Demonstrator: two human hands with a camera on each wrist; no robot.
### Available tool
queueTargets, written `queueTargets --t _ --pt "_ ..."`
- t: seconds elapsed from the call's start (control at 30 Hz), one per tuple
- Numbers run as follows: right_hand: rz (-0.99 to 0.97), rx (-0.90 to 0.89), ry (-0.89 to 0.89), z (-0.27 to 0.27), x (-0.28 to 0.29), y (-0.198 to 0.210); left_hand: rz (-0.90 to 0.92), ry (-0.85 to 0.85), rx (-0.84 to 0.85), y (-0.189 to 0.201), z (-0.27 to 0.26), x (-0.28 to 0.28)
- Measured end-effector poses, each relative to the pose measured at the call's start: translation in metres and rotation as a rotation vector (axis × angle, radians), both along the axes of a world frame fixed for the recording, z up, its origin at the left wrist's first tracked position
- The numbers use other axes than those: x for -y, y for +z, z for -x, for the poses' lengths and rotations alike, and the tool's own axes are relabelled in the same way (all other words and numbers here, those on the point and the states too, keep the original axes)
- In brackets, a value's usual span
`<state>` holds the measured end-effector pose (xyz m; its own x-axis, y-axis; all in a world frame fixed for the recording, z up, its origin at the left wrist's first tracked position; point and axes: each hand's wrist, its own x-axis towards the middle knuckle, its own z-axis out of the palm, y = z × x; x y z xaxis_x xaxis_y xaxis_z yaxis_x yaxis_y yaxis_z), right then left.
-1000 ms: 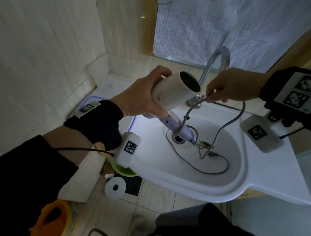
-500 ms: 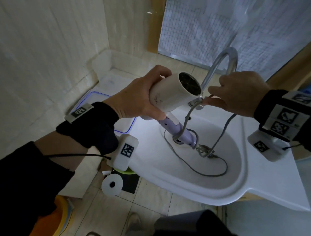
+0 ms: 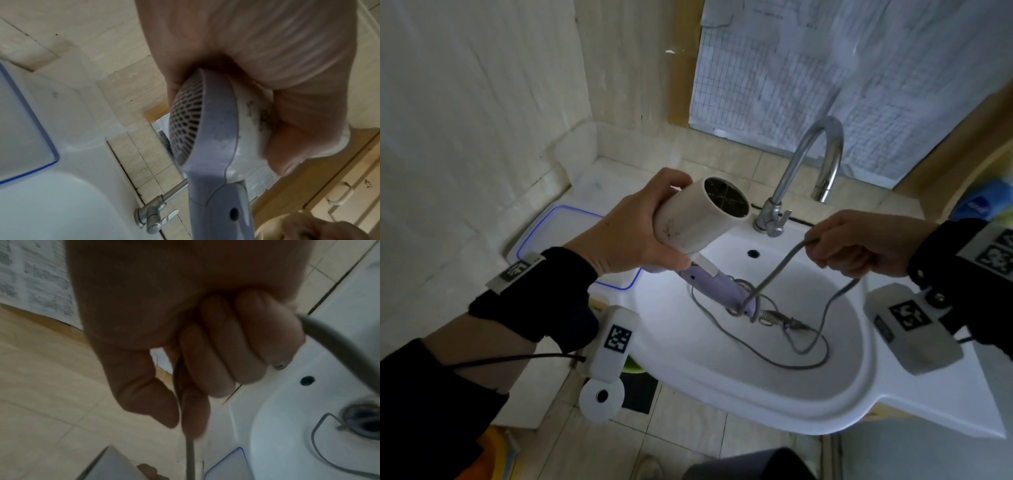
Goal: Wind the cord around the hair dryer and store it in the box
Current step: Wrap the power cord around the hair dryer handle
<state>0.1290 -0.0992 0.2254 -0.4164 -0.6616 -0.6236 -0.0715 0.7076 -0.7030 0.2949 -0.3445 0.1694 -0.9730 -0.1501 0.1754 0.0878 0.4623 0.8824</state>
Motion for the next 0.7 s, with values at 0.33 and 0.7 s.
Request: queueTargets --t 0.33,0.7 --pt "0.0 -0.263 0.427 -0.01 0.001 0.027 -0.225 -0.013 0.013 -0.011 0.011 -0.005" --pt "0.113 -0.134 0.221 -0.009 0.024 -0.024 -0.936 -0.186 0.139 -0.042 0.01 -0.024"
